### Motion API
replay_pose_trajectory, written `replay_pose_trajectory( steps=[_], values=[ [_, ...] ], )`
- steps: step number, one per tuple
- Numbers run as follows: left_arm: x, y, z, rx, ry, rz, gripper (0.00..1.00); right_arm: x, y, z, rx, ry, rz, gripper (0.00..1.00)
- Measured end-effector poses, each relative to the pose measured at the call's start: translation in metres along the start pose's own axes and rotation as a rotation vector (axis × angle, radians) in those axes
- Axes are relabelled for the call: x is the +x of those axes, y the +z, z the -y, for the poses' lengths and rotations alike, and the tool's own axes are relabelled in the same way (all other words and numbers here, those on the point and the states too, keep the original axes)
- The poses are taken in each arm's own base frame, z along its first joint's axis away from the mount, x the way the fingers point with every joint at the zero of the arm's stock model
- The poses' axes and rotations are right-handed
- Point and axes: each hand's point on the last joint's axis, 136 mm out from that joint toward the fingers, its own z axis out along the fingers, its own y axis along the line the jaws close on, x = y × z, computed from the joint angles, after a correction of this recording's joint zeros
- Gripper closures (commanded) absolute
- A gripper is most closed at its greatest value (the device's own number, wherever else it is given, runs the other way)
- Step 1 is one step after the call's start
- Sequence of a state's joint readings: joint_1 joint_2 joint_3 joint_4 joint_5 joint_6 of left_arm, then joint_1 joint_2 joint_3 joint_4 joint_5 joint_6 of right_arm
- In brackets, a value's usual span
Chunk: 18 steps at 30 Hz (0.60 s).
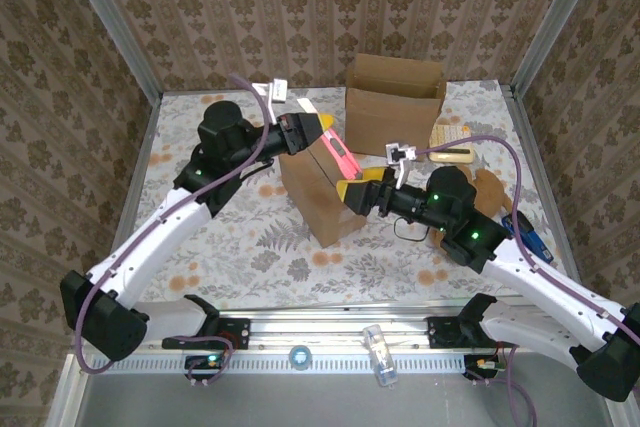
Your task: Unpack the express box
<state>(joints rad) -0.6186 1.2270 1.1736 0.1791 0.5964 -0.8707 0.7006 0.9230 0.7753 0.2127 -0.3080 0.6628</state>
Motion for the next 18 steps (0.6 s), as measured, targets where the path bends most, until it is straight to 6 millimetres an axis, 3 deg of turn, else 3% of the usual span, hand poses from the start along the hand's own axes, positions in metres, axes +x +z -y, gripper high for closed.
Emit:
replay_pose_trajectory(
  steps=[6,18],
  values=[
    [-0.004,-0.003,0.007,0.049,-0.028,0.034,1.00,-0.017,0.002,-0.018,-0.091,0.018,0.069,0.27],
    [-0.007,-0.004,0.013,0.106,-0.069,0.065,1.00,-0.022,0.012,-0.025,-0.154,0.043,0.085,0.41]
  ],
)
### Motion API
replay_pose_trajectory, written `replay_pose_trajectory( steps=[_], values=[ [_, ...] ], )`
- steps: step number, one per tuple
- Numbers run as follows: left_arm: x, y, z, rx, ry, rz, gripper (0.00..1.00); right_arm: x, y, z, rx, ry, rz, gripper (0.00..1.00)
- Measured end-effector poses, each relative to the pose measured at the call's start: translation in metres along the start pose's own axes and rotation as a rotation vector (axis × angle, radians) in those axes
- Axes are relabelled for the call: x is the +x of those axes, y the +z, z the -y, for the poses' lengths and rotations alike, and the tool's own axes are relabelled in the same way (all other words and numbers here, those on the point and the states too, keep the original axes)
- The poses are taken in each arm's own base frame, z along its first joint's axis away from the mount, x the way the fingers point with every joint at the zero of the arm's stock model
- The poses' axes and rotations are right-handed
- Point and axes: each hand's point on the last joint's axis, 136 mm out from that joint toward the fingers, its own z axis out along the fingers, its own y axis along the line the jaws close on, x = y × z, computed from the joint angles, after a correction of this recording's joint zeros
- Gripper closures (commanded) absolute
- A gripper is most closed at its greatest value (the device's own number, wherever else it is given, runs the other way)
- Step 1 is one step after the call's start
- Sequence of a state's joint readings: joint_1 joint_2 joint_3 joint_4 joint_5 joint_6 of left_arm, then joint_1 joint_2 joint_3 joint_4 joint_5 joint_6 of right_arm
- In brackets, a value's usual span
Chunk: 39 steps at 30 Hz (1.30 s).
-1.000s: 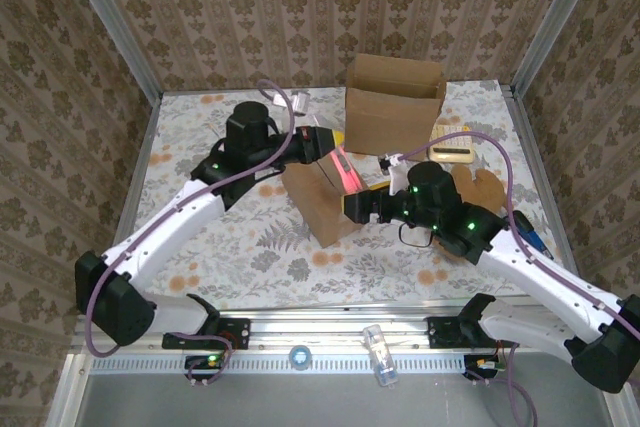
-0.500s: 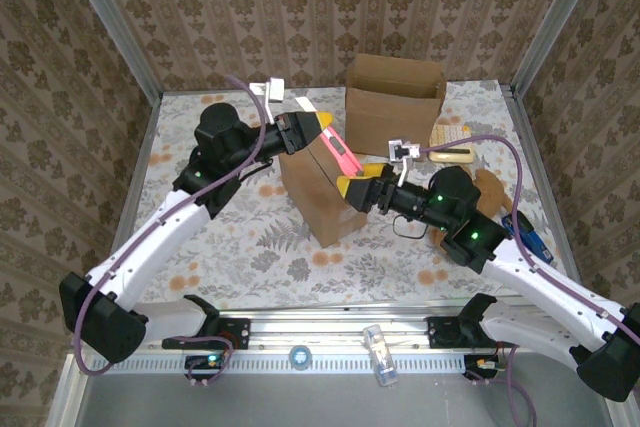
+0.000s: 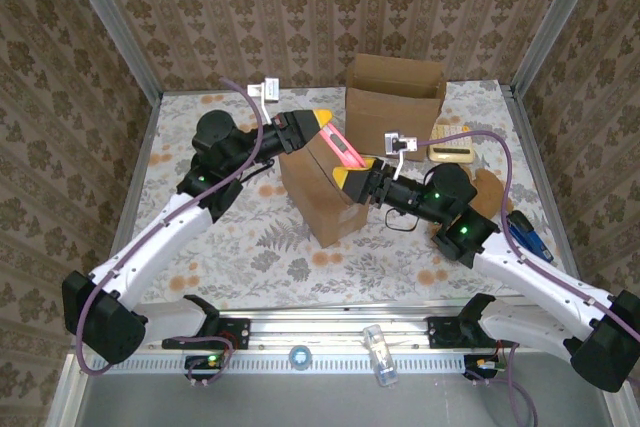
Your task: Unpack the express box
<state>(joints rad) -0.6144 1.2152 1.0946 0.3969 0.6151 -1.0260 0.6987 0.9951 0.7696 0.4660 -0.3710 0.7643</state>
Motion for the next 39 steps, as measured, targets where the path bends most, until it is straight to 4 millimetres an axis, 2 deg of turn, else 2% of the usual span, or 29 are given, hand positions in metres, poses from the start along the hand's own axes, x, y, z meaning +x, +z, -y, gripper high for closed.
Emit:
replay_pose_trajectory(
  steps=[16,26,34,39],
  values=[
    [0.003,0.003,0.003,0.051,-0.034,-0.012,1.00,-0.007,0.003,-0.003,-0.015,-0.004,0.018,0.57],
    [0.008,0.003,0.000,0.057,-0.046,-0.019,1.00,-0.007,0.004,0.000,-0.005,-0.002,0.019,0.60],
    [0.012,0.004,0.001,0.065,-0.047,-0.026,1.00,-0.016,0.003,0.000,-0.007,-0.008,0.047,0.61],
    [0.011,0.004,0.004,0.076,-0.043,-0.020,1.00,-0.020,0.005,-0.001,-0.017,0.006,0.065,0.66]
  ],
)
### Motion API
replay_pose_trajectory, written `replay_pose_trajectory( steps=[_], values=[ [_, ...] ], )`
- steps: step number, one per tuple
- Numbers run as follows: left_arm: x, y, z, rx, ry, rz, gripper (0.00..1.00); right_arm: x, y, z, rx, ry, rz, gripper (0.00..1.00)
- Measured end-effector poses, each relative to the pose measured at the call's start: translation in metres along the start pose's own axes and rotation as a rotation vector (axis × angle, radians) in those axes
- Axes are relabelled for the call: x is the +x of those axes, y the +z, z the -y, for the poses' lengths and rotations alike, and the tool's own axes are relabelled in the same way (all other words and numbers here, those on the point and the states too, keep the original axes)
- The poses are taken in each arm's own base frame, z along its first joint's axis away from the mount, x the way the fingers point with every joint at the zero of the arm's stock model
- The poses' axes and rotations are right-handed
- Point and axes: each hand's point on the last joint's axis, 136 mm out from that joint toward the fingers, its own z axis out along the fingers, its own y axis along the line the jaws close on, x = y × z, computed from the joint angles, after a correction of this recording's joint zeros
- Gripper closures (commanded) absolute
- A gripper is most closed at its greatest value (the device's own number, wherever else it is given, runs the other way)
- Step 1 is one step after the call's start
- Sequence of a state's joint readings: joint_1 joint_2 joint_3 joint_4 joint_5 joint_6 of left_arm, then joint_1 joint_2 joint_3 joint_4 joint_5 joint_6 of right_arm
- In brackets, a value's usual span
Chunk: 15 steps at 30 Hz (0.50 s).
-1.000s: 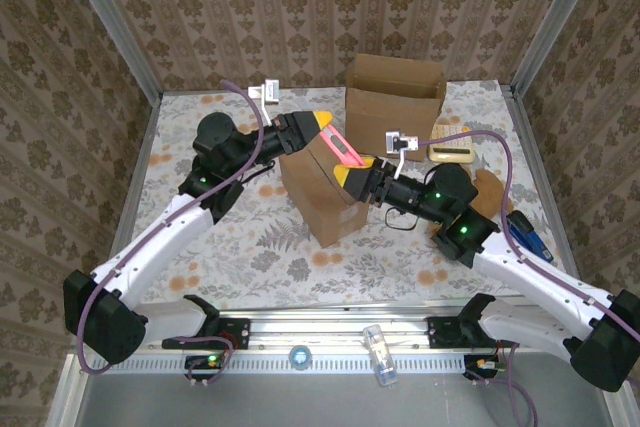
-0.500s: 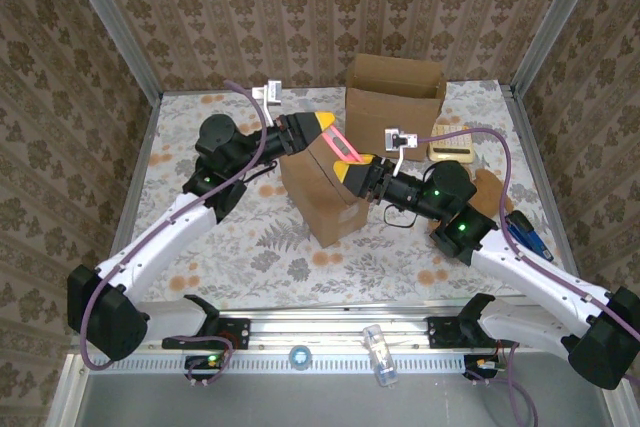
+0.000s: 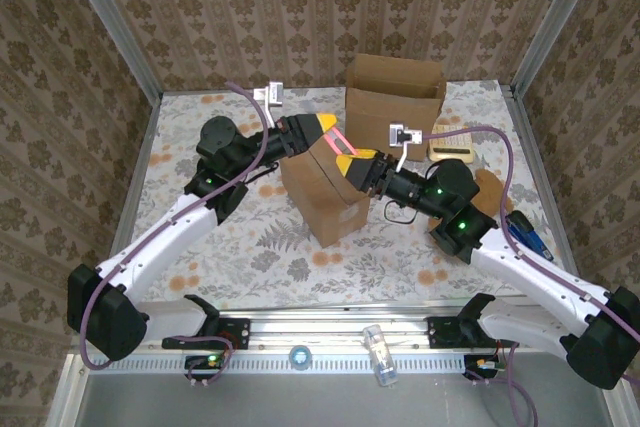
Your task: Unpack the express box
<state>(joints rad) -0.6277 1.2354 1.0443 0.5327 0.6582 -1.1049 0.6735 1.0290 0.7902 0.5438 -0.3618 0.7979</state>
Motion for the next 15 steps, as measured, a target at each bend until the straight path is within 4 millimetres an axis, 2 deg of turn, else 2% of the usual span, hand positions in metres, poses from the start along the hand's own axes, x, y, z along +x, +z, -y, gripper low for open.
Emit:
replay_pose_trajectory(
  steps=[10,13,15],
  values=[
    [-0.0017,-0.0012,-0.0002,0.012,0.007,0.021,1.00,-0.0043,0.0046,0.0027,-0.006,0.039,0.025,0.74],
    [-0.0021,-0.0017,0.0014,0.019,0.010,0.024,1.00,-0.0051,0.0045,0.0025,-0.007,0.044,0.029,0.80],
    [-0.0026,-0.0017,0.0024,0.023,0.008,0.026,1.00,-0.0059,0.0045,0.0017,-0.010,0.054,0.032,0.87]
  ],
)
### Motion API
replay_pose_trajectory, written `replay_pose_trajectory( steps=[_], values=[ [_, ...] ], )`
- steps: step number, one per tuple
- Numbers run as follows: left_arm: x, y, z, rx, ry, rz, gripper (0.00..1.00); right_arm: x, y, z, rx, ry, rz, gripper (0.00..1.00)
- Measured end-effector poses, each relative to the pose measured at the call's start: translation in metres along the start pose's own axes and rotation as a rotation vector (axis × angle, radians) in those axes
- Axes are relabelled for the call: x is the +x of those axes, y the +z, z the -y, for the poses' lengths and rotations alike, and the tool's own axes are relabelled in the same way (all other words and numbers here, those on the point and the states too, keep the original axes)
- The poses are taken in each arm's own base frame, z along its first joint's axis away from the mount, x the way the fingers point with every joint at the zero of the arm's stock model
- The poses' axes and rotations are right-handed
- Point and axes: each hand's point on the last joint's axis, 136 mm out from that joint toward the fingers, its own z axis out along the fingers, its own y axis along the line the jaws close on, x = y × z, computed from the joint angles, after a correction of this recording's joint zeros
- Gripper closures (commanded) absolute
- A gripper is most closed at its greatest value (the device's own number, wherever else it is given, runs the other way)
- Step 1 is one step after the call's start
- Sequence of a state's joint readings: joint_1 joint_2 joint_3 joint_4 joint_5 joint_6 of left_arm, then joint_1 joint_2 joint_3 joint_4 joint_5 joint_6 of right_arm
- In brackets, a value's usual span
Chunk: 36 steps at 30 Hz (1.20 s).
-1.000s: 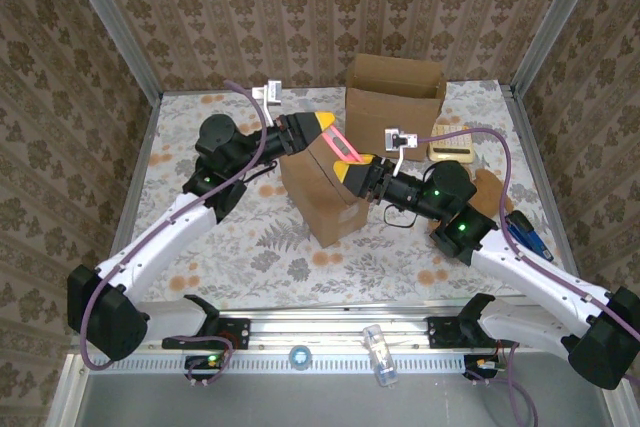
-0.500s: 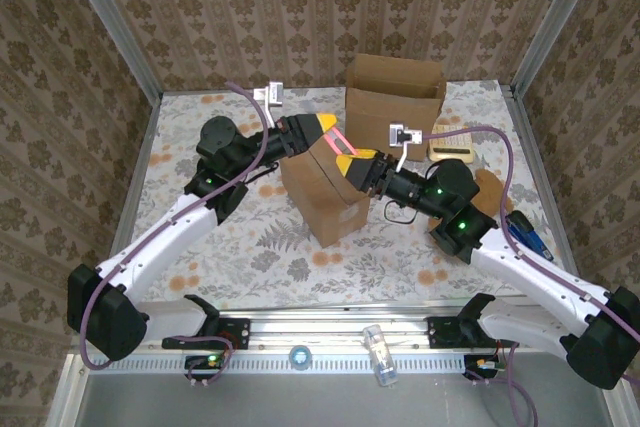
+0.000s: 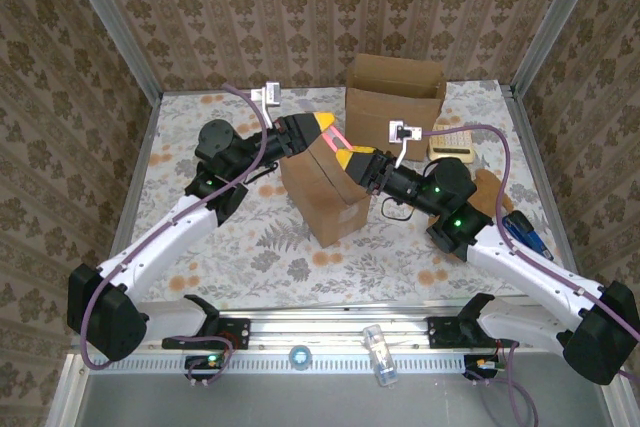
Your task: Unpack the express box
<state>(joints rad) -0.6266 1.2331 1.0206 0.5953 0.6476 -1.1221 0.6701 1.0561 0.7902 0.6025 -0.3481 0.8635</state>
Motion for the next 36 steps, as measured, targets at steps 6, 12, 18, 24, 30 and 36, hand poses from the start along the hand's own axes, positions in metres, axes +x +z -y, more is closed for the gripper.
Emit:
replay_pose_trajectory(
  steps=[6,12,18,24,30,36],
  values=[
    [0.000,-0.002,0.001,0.001,0.005,0.012,0.93,0.000,0.000,0.000,-0.001,0.026,0.000,1.00],
    [0.001,-0.007,-0.005,-0.035,0.020,0.025,0.37,-0.002,0.000,0.000,0.004,0.021,0.013,1.00],
    [0.003,-0.022,-0.017,-0.145,0.046,0.040,0.00,-0.005,-0.001,0.003,0.026,0.003,0.029,1.00],
    [0.002,-0.050,-0.017,-0.283,0.129,0.059,0.00,-0.004,-0.001,0.010,0.067,-0.022,0.018,1.00],
    [0.002,-0.083,-0.038,-0.553,0.148,0.040,0.03,-0.012,0.002,0.009,0.135,-0.076,-0.006,1.00],
    [0.017,-0.125,-0.084,-0.850,0.082,-0.004,0.10,-0.025,0.004,0.010,0.234,-0.151,-0.048,1.00]
  ],
)
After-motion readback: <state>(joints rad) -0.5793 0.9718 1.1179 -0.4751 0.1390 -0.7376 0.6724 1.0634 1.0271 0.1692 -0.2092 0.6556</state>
